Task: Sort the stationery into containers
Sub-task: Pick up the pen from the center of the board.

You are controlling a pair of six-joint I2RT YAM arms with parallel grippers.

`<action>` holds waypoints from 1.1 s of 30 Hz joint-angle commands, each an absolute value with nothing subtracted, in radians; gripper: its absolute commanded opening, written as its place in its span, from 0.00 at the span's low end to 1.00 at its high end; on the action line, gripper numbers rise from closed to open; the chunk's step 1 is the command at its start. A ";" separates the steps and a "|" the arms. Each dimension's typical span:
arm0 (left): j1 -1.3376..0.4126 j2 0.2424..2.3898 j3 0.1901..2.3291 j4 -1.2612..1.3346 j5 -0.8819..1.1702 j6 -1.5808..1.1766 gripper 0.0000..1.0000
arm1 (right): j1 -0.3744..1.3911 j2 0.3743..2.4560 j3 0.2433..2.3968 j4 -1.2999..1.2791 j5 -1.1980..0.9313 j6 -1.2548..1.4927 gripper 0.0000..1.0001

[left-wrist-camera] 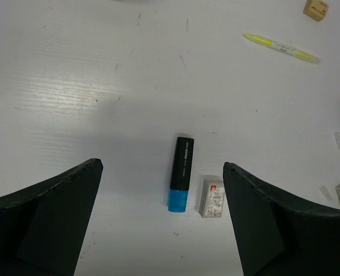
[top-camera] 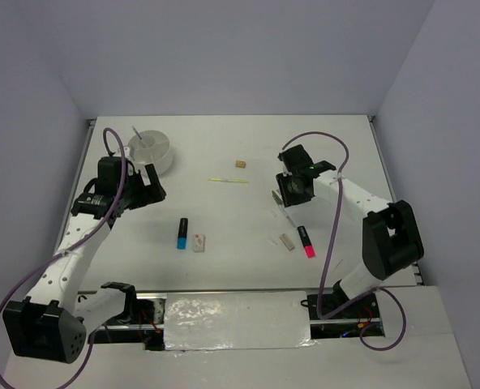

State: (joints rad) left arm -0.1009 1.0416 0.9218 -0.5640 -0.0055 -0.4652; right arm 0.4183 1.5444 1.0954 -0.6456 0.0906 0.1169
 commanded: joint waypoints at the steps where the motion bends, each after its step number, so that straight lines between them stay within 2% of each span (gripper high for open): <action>1: -0.103 1.000 0.927 -0.522 0.025 -0.426 0.99 | 0.420 1.594 1.141 -0.680 0.113 0.096 0.44; 15: -0.126 0.959 0.910 -0.509 0.057 -0.419 0.99 | 0.420 1.654 1.109 -0.620 0.095 0.094 0.43; 33: -0.149 0.965 0.911 -0.514 0.057 -0.408 0.99 | 0.437 1.790 1.123 -0.569 0.091 0.098 0.35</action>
State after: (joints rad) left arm -0.1429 0.9726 0.9104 -0.5461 0.0395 -0.4370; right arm 0.4248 1.7771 1.0946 -0.6025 0.0883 0.1055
